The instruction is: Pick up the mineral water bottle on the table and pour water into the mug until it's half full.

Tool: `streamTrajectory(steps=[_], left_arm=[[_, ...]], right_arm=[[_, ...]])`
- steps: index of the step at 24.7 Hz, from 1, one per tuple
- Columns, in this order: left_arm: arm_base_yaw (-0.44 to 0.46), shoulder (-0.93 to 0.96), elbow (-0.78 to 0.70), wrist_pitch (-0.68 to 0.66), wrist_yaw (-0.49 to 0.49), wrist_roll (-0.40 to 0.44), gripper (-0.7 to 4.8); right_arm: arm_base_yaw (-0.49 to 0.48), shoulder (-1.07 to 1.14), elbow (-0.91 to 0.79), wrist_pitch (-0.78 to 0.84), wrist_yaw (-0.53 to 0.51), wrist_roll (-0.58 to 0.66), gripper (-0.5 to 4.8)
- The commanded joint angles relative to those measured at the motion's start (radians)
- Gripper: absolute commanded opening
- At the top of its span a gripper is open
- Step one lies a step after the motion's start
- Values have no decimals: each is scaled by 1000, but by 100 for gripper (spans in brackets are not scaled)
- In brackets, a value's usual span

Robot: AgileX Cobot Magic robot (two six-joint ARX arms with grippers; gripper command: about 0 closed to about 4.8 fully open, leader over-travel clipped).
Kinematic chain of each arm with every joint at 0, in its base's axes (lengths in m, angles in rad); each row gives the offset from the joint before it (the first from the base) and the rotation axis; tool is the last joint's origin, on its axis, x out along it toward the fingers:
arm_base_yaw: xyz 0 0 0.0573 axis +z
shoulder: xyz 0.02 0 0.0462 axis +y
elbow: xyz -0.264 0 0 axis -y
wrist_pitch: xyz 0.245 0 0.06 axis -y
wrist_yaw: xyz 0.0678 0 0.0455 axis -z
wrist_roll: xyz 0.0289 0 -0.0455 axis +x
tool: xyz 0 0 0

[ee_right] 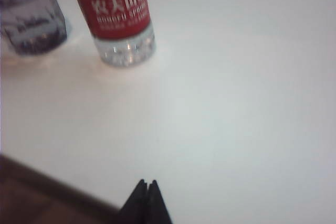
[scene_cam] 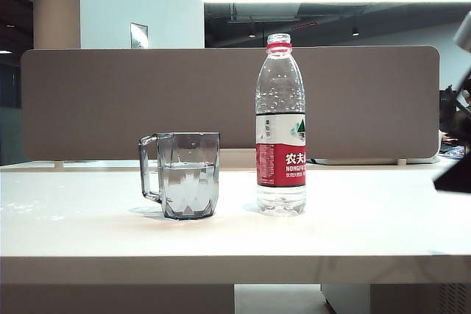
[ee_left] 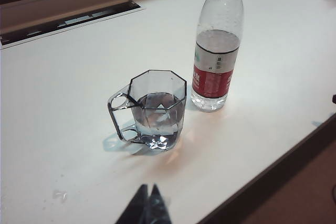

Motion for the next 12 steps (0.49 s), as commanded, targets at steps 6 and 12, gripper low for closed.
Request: streamTrajectory(steps=[6, 12], left_arm=[[1, 0, 5, 10, 1, 0, -5], [1, 0, 5, 10, 1, 0, -5]], right_arm=[[-6, -420, -5, -433, 17, 16, -6], [-43, -703, -6, -528, 38, 14, -6]])
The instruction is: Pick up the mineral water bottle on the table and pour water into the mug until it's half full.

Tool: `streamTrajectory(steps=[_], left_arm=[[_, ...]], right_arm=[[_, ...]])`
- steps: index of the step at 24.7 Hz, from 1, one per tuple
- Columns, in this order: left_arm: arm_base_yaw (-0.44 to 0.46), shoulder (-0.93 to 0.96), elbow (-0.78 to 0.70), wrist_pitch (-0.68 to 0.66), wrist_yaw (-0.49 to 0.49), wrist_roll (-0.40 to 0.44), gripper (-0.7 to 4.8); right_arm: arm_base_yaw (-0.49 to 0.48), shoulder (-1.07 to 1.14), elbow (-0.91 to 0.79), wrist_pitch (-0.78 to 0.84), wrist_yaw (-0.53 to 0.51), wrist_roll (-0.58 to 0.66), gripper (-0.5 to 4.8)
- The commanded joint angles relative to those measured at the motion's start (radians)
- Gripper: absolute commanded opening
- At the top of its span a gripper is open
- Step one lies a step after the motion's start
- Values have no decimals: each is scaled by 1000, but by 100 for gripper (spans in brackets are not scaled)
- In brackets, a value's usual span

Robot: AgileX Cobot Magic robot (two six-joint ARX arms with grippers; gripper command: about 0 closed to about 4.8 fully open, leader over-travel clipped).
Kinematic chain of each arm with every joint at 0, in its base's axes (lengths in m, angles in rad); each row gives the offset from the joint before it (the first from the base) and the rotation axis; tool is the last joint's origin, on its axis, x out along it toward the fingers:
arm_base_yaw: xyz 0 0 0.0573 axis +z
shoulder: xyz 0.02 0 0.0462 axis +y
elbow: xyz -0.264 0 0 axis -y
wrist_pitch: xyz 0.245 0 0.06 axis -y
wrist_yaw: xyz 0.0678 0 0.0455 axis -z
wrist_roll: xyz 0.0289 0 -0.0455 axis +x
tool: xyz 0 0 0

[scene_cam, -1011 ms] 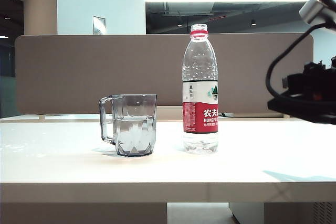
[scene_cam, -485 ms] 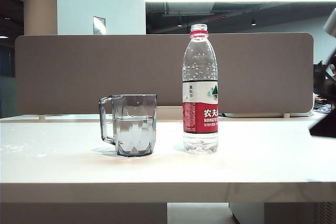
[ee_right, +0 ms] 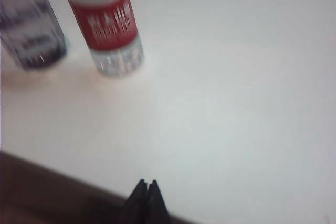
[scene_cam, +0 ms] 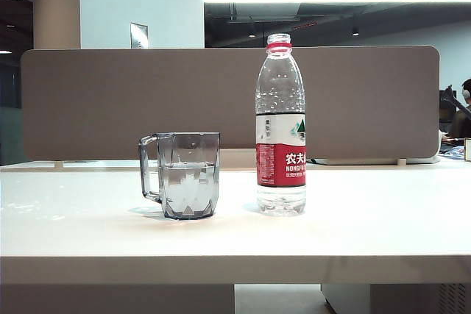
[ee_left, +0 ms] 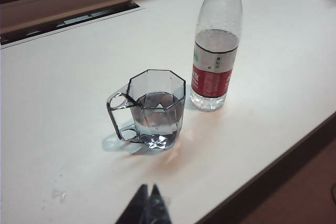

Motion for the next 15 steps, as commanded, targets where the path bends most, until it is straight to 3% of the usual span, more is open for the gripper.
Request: streamTrajectory(steps=[1, 6, 8, 15], left_arm=[[1, 0, 5, 11, 1, 0, -5], [1, 0, 5, 11, 1, 0, -5], [1, 0, 5, 11, 1, 0, -5], [1, 0, 5, 11, 1, 0, -5]], right_arm=[[-74, -103, -6, 14, -10, -13, -6], [-315, -110, -8, 4, -154, -8, -5], [-392, -109, -8, 3, -155, -3, -5], [-431, -110, -8, 4, -152, -2, -5]])
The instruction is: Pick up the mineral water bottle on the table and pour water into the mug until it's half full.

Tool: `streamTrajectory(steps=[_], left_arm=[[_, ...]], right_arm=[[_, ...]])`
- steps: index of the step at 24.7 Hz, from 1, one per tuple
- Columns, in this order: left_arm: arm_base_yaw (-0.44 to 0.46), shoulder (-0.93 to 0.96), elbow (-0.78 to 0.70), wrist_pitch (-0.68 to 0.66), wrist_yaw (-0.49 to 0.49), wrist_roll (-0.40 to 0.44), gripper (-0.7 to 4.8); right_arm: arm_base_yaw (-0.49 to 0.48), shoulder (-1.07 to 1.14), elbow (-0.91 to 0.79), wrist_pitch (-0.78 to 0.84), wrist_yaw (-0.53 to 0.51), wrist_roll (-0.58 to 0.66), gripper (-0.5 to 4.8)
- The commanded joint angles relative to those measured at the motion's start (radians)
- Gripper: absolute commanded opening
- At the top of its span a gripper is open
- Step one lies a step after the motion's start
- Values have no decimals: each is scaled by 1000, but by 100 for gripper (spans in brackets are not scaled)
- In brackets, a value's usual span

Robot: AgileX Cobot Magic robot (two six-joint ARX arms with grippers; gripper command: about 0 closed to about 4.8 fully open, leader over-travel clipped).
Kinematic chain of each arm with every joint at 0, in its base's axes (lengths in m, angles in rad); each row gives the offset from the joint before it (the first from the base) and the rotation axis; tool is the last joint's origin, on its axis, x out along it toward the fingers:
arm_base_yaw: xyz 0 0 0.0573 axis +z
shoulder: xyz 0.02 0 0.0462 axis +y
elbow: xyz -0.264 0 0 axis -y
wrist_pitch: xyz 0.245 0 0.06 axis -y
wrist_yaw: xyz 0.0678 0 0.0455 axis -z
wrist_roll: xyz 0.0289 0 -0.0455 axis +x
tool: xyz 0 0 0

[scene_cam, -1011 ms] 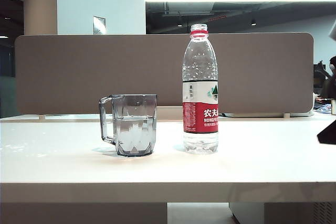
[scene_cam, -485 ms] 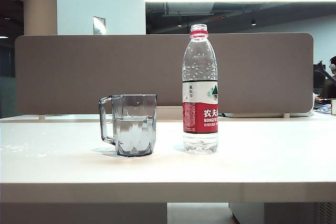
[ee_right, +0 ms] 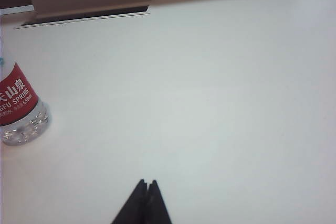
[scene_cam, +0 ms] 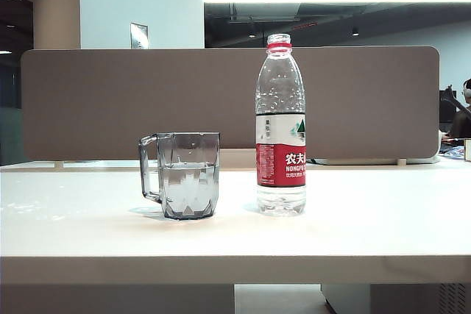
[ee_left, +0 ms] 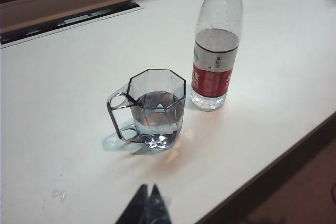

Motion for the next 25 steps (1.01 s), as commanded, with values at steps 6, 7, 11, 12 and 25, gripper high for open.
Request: streamTrajectory(steps=[6, 7, 11, 12, 25], left_arm=[[1, 0, 5, 12, 1, 0, -5], [1, 0, 5, 12, 1, 0, -5], [1, 0, 5, 12, 1, 0, -5], [1, 0, 5, 12, 1, 0, -5], [276, -173, -158, 224, 45, 52, -5]], right_arm=[[0, 0, -7, 11, 20, 3, -5], [0, 0, -7, 11, 20, 3, -5], [0, 0, -7, 11, 20, 3, -5], [0, 0, -7, 11, 20, 3, -5], [0, 0, -7, 11, 20, 3, -5]])
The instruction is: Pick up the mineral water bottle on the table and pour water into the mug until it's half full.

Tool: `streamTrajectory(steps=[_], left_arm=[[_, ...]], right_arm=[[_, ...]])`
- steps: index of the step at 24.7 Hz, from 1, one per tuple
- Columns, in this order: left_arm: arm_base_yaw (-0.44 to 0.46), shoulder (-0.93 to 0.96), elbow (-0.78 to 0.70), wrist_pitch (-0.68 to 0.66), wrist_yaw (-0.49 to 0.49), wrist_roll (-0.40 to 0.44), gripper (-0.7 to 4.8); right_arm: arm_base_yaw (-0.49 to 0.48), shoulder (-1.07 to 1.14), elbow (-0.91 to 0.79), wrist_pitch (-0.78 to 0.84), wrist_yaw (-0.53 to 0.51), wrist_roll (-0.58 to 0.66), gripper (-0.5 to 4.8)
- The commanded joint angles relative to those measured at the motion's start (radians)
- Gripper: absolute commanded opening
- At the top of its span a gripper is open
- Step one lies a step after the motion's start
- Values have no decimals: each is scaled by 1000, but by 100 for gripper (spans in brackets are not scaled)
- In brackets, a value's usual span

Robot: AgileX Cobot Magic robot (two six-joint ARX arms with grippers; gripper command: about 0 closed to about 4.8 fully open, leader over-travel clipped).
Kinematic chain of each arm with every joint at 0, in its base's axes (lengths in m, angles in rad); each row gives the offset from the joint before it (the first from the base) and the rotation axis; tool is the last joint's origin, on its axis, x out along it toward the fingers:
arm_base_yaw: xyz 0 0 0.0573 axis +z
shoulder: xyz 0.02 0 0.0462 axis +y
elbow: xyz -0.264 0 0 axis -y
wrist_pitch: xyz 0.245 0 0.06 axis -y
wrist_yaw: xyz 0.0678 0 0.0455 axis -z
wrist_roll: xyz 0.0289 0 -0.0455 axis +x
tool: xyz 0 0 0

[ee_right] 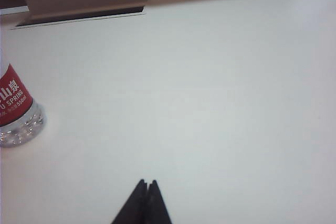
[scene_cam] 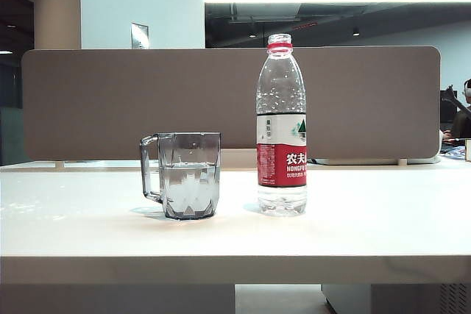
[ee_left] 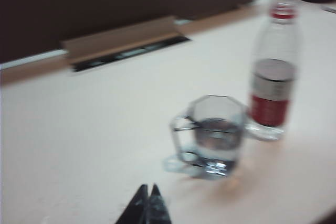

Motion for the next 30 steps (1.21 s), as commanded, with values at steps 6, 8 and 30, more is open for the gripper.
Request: streamTrajectory(steps=[6, 8, 30], left_arm=[[222, -120, -231, 279, 27, -78, -5], [248, -149, -293, 293, 27, -123, -5], [253, -259, -425, 135, -127, -145, -5]], right_arm=[[1, 0, -7, 11, 3, 3, -5], [1, 0, -7, 11, 3, 3, -5], [1, -2, -7, 11, 3, 3, -5]])
